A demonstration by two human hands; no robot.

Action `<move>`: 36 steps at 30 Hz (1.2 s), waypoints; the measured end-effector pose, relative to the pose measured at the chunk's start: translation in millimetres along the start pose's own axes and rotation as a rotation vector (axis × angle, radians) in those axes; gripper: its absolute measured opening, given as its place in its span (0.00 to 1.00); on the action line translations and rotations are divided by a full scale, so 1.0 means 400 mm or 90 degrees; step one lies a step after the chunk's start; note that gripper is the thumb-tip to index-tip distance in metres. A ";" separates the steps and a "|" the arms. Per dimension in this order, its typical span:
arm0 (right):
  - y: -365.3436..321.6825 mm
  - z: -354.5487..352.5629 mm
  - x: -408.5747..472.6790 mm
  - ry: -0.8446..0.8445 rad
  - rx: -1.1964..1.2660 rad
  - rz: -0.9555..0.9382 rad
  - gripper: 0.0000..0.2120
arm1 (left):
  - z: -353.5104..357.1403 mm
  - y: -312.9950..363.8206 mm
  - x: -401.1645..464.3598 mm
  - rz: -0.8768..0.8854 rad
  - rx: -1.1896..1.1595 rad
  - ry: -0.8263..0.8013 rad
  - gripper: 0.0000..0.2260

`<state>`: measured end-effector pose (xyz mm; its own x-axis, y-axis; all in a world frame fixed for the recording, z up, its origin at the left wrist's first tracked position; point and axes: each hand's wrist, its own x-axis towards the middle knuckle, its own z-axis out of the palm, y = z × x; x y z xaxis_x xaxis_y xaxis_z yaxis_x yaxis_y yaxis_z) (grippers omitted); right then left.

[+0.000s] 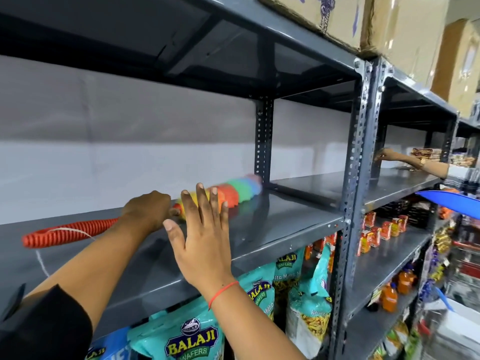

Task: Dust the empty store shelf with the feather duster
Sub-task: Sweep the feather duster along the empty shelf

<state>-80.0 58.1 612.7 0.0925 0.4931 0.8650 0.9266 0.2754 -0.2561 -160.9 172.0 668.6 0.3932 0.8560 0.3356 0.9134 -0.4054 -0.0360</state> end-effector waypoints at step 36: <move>0.009 -0.027 -0.077 0.051 -0.164 -0.040 0.27 | -0.014 -0.473 -0.316 0.018 -0.100 0.003 0.26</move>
<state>-75.5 35.0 589.7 0.0508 0.4115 0.9100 0.9927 0.0791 -0.0912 -384.2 138.8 638.2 0.4182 0.8422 0.3404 0.8740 -0.4752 0.1017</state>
